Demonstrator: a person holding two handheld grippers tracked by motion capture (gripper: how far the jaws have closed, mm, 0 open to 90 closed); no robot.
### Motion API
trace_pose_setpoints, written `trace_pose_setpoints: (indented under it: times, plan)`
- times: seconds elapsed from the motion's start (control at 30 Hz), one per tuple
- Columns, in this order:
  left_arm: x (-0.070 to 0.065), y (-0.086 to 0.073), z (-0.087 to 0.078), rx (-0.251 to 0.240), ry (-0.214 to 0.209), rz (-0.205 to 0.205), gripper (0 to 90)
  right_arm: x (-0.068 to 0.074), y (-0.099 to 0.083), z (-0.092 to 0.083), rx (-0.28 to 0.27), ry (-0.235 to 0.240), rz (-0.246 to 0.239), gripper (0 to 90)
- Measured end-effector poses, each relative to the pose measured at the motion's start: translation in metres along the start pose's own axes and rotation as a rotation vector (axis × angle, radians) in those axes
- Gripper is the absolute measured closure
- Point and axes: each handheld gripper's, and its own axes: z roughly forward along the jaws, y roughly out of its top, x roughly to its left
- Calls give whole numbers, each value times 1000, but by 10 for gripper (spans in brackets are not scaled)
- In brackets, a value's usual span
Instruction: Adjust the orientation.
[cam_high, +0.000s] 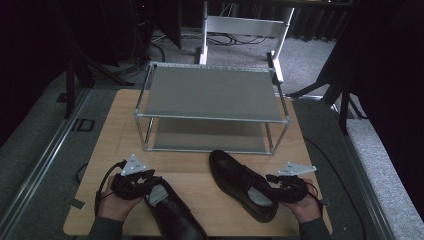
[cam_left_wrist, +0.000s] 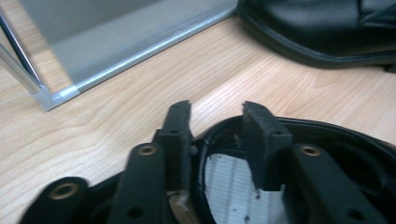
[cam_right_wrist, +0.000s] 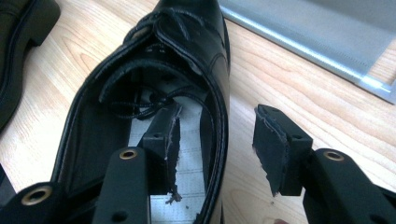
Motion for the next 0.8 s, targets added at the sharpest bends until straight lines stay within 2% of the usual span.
trace_pose_setpoints:
  times: [0.1, 0.23, 0.3, 0.53, 0.67, 0.8]
  plan:
    - [0, 1, -1, 1, 3, 18, 679, -1, -1, 0, 1, 3, 4, 505]
    - [2, 0, -2, 1, 32, 8, 717, 0, -1, 0, 1, 1, 4, 510]
    - [7, -3, -4, -8, 33, -17, 737, 0, -1, 0, 0, 1, 5, 510]
    - [22, -17, -21, -20, 87, -86, 813, -1, -1, 1, 0, 0, 5, 520]
    - [24, -24, -28, -20, 132, -107, 817, -1, -1, 1, 4, -4, 7, 537]
    - [23, -29, -35, -28, 148, -134, 818, -2, -2, 3, 11, -9, 5, 550]
